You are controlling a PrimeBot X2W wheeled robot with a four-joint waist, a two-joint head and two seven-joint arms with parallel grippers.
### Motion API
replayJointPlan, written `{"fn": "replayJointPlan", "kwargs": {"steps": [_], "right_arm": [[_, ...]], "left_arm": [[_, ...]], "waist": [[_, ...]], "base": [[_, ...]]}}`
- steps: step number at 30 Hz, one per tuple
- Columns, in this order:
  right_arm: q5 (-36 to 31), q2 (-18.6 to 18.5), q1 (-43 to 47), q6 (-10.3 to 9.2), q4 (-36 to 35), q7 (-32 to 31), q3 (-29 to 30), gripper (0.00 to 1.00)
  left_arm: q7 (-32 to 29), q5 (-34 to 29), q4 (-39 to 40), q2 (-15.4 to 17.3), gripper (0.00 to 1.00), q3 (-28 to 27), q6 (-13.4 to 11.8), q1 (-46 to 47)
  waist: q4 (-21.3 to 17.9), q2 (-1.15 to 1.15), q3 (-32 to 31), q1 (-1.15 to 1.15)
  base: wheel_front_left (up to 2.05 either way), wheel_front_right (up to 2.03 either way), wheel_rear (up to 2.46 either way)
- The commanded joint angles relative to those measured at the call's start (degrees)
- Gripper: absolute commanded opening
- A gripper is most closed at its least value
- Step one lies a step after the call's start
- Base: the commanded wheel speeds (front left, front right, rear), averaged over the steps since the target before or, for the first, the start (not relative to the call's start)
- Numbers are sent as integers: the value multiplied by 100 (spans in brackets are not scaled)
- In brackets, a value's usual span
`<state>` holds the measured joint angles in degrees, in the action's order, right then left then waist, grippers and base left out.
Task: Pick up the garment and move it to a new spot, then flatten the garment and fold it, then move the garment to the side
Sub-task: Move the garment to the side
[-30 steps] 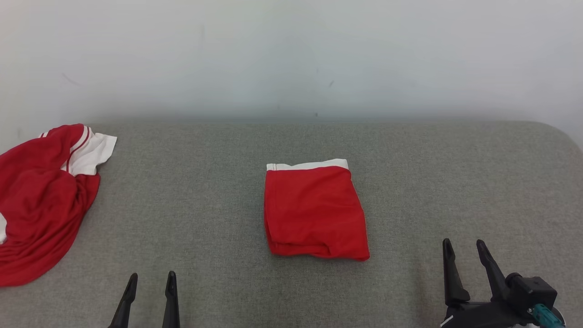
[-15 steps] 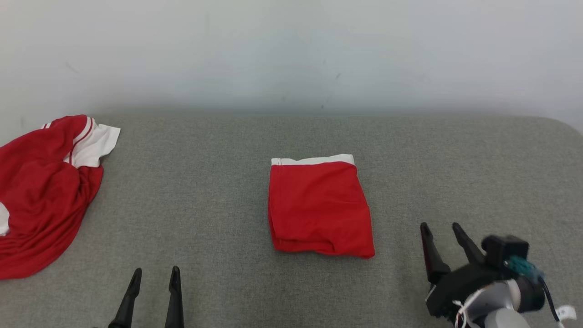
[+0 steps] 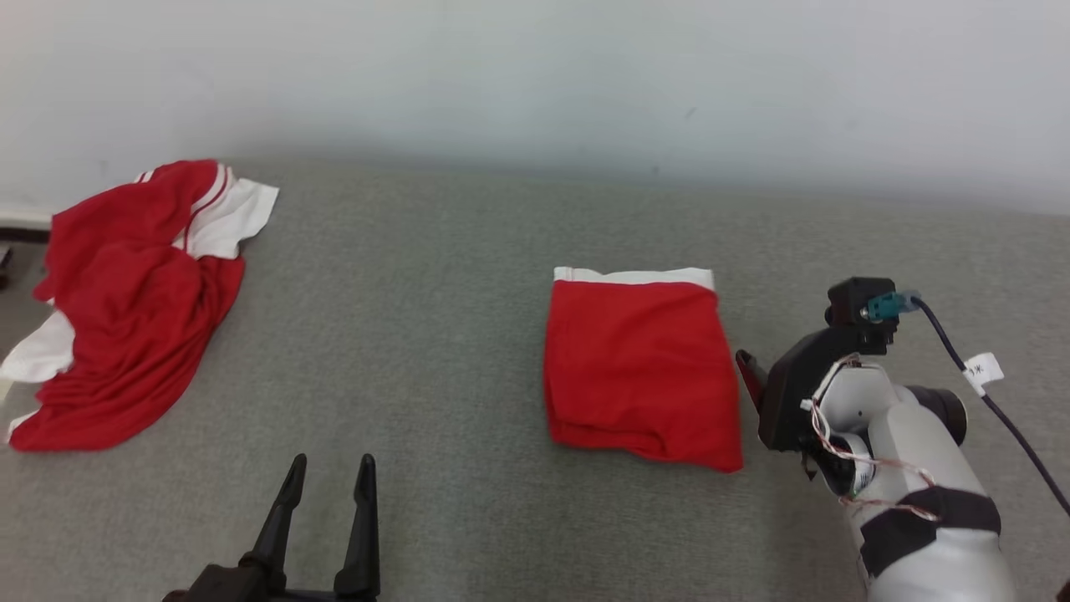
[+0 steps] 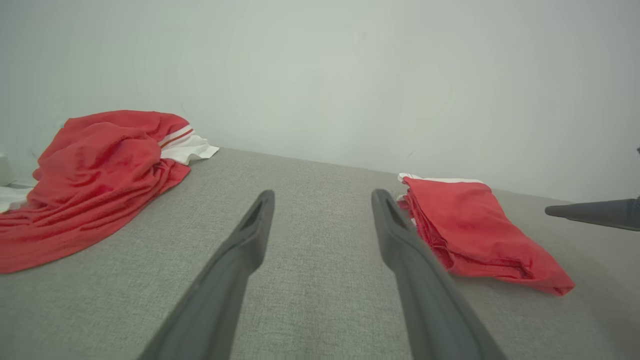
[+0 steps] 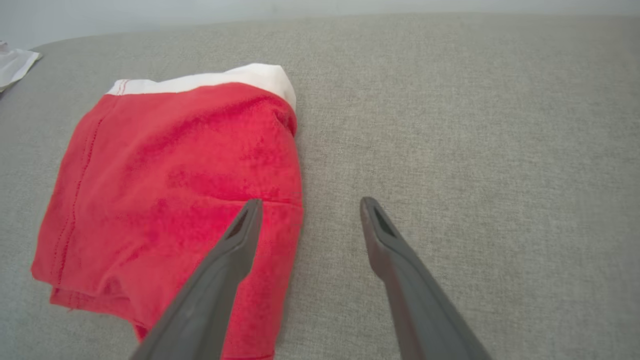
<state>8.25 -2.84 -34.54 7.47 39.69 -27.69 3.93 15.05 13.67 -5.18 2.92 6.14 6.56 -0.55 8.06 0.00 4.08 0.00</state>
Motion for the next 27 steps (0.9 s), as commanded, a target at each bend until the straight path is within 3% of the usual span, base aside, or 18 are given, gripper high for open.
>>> {"fn": "replayJointPlan", "kwargs": {"steps": [1,6,14,15,18,19,20,21,27], "right_arm": [[-134,-9,-88,3,131,-7,64,100],[-703,-3,-473,3,797,-62,473,100],[-1022,2,-631,3,1646,94,770,97],[-1058,5,-629,3,1742,92,795,91],[-1104,9,-659,3,2010,136,868,35],[-1113,8,-687,3,2076,188,879,24],[-1113,8,-687,3,2076,188,879,24],[-1133,1,-720,2,2123,239,904,0],[-1293,-44,-903,-10,2215,566,987,0]], "left_arm": [[17,35,-20,-4,100,45,7,104],[16,142,-46,-4,100,216,-28,201],[16,194,-19,-4,100,284,-37,232],[16,195,-15,-5,100,284,-40,226],[16,202,-33,-5,100,285,-39,213],[16,196,-43,-4,100,298,-37,222],[16,196,-43,-4,100,298,-37,222],[16,185,-49,-5,100,310,-32,231],[17,81,-14,-3,100,214,-21,228]], "waist": [[300,0,245,0],[604,0,407,0],[801,0,543,0],[798,0,545,0],[754,0,533,0],[725,0,522,0],[725,0,522,0],[695,0,514,0],[347,0,466,0]], "base": [[0,0,0],[0,0,0],[0,0,0],[0,0,0],[0,0,0],[0,0,0],[0,0,0],[0,0,0],[0,0,0]]}}
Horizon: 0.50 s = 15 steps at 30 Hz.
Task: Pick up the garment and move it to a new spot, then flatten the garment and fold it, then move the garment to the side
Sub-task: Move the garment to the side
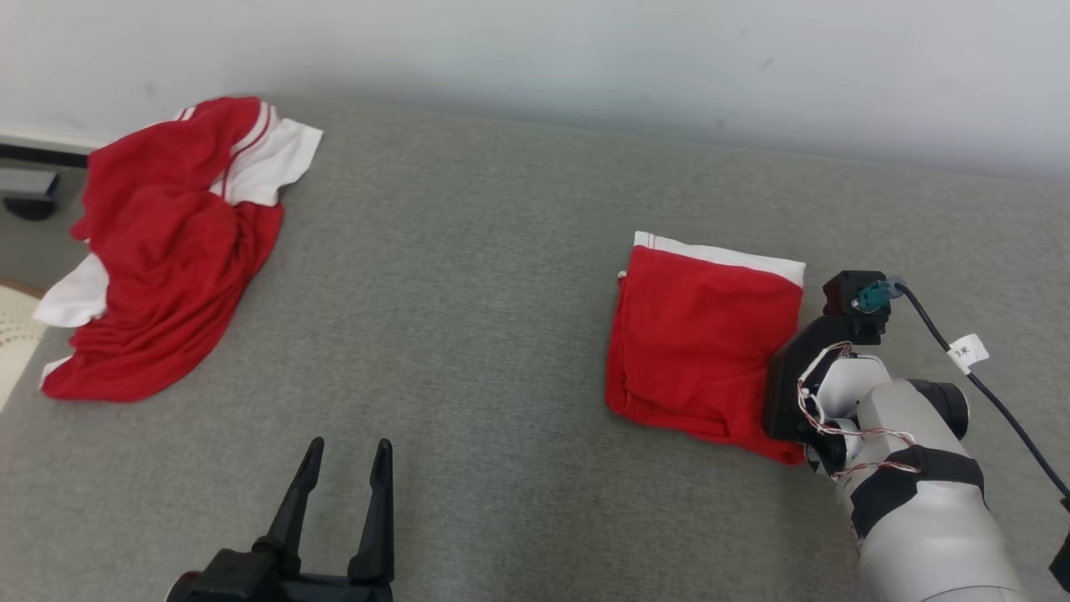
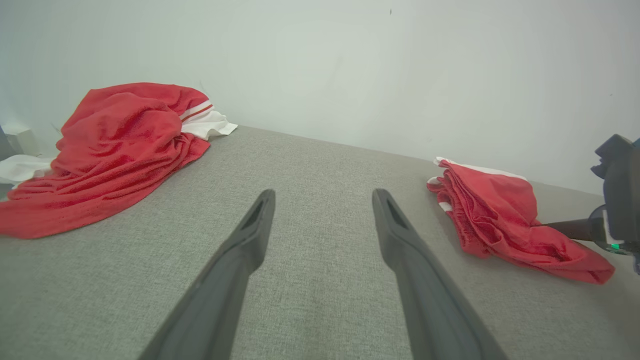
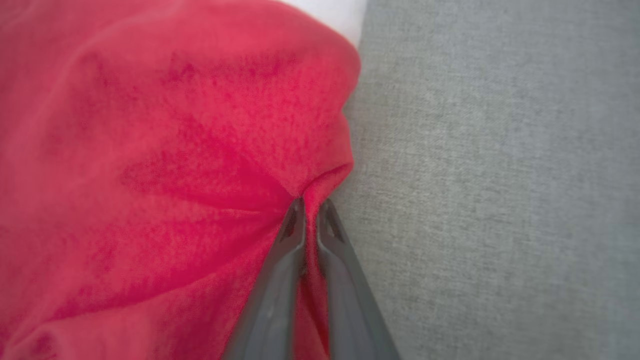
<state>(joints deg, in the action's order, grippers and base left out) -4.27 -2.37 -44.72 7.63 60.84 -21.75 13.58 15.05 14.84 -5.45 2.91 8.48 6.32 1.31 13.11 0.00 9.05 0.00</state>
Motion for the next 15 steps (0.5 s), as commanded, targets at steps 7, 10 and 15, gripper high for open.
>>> {"fn": "replayJointPlan", "kwargs": {"steps": [7,10,15], "right_arm": [[-715,-142,283,-26,-453,-59,95,0],[-1031,-331,431,-23,-877,-281,128,0],[-1260,-877,721,-21,-1499,-695,-123,0]], "left_arm": [[17,-80,96,-3,100,-191,47,29],[16,-103,155,-3,100,-231,65,67],[16,-133,235,-3,100,-247,71,182]], "waist": [[-772,0,-38,0],[-986,0,26,0],[-1191,0,226,0]], "base": [[0,0,0],[0,0,0],[0,0,0]]}}
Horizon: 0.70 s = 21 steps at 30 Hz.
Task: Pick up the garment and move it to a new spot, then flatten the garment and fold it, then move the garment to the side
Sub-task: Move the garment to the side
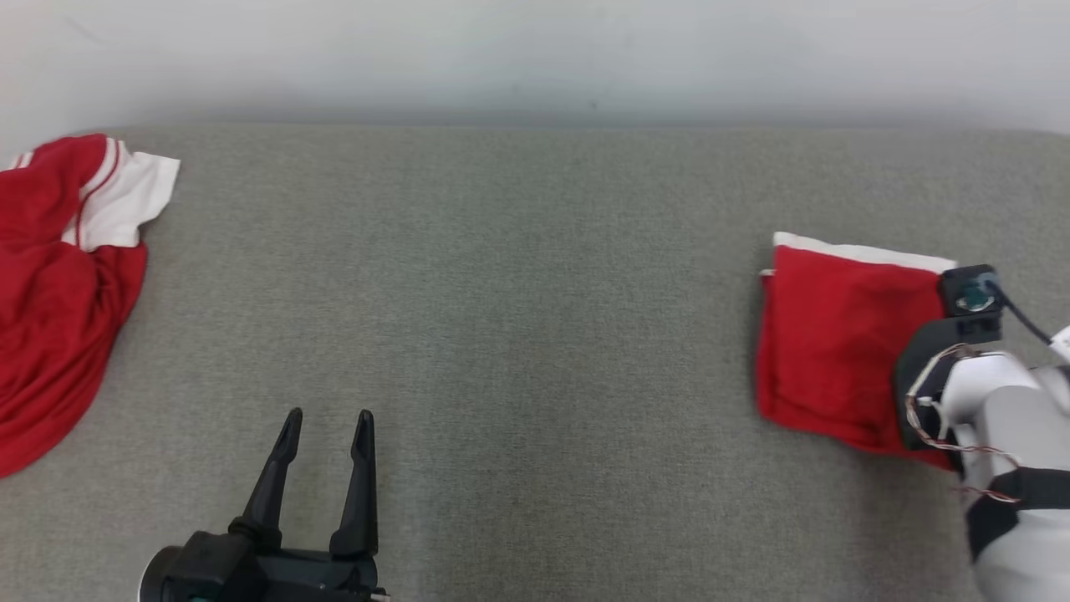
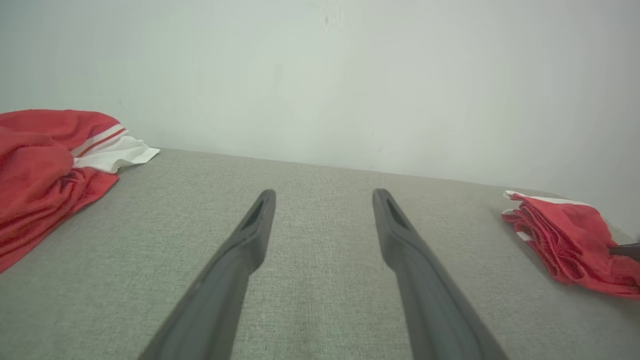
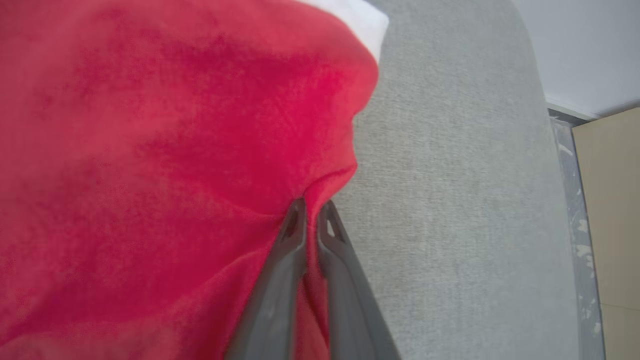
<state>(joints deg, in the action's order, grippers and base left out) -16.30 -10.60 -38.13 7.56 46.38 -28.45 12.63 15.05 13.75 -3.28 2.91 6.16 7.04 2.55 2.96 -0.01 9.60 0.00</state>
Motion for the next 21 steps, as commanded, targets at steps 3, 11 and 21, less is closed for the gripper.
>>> {"fn": "replayJointPlan", "kwargs": {"steps": [3,11,21], "right_arm": [[-52,-509,204,-15,-365,-241,-302,0],[220,-1995,429,-16,-874,-335,-994,0],[47,-2758,535,-16,-1133,146,-1014,0]], "left_arm": [[17,-49,77,-2,100,-32,15,166],[16,-107,173,3,100,-3,49,392],[16,-82,161,12,100,-13,41,471]], "waist": [[-216,1,339,0],[-103,1,783,0],[-23,1,867,0]], "base": [[0,0,0],[0,0,0],[0,0,0]]}}
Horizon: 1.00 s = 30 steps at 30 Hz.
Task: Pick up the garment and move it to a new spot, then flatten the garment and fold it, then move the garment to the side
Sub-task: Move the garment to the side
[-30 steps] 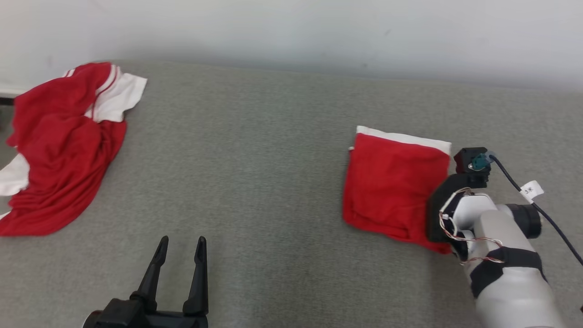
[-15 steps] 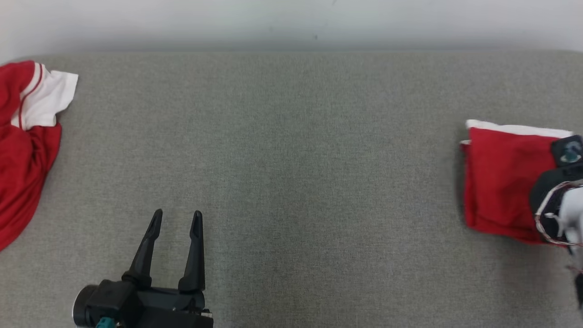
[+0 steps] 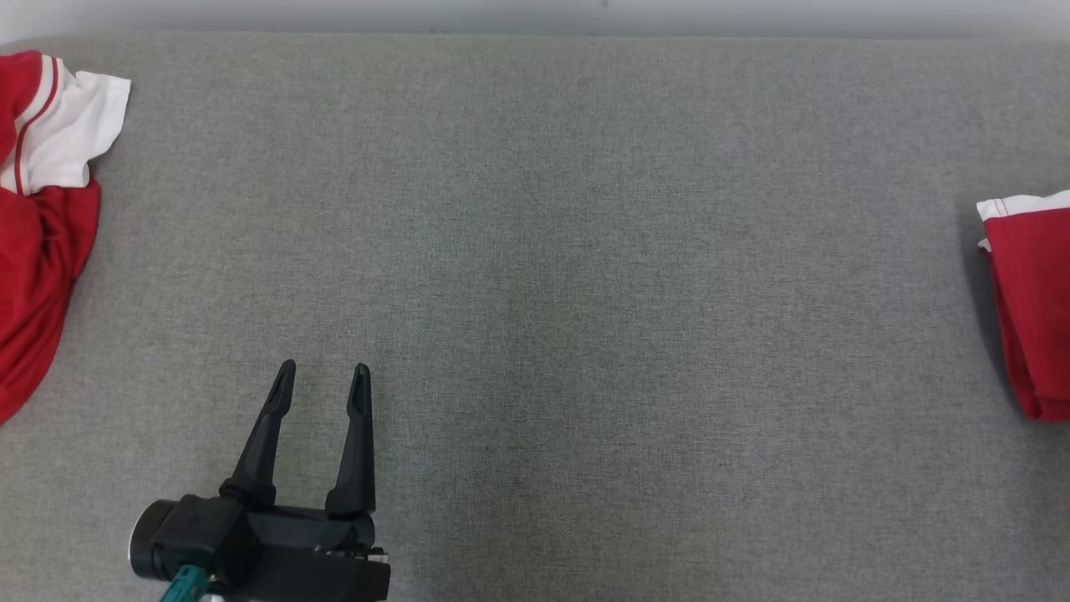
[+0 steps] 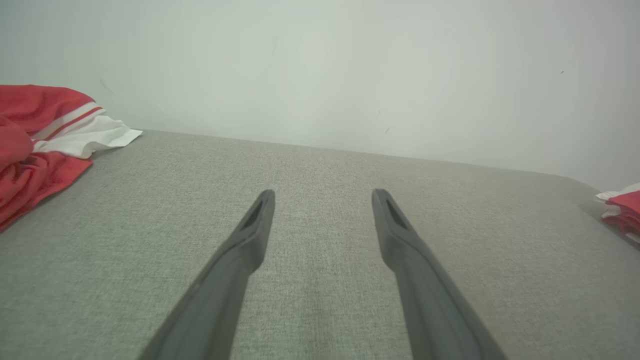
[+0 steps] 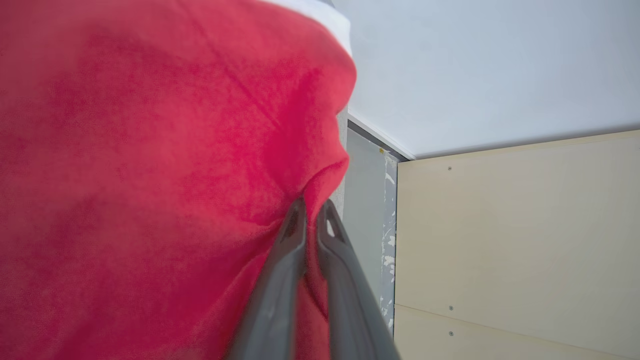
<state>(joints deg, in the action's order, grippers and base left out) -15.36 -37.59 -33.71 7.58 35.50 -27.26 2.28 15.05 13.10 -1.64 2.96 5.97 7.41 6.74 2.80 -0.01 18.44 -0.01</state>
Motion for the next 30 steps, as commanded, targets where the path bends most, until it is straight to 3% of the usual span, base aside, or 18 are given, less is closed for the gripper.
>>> {"fn": "replayJointPlan", "kwargs": {"steps": [1,13,15,16,24,30], "right_arm": [[-47,-59,93,-17,-45,27,21,0],[-99,-176,635,-17,-705,421,159,0],[-147,-188,684,-17,-816,597,177,47],[-220,-197,684,-17,-861,677,269,100],[-580,-102,471,-17,-914,1883,363,100],[-381,597,182,-16,-681,2885,420,100]], "left_arm": [[16,-17,-3,7,100,6,4,52],[16,21,-9,1,100,69,6,41],[16,24,-21,1,100,81,6,61],[16,26,-24,0,100,85,6,62],[16,43,-74,-1,100,119,6,18],[16,13,-52,-2,100,0,6,-121]], "waist": [[-7,1,-17,1],[-169,1,-83,1],[-174,1,-84,1],[-179,1,-85,1],[-190,1,-249,1],[-171,1,-529,1]], "base": [[0,0,0],[0,0,0],[0,0,0],[0,0,0],[0,0,0],[0,0,0]]}}
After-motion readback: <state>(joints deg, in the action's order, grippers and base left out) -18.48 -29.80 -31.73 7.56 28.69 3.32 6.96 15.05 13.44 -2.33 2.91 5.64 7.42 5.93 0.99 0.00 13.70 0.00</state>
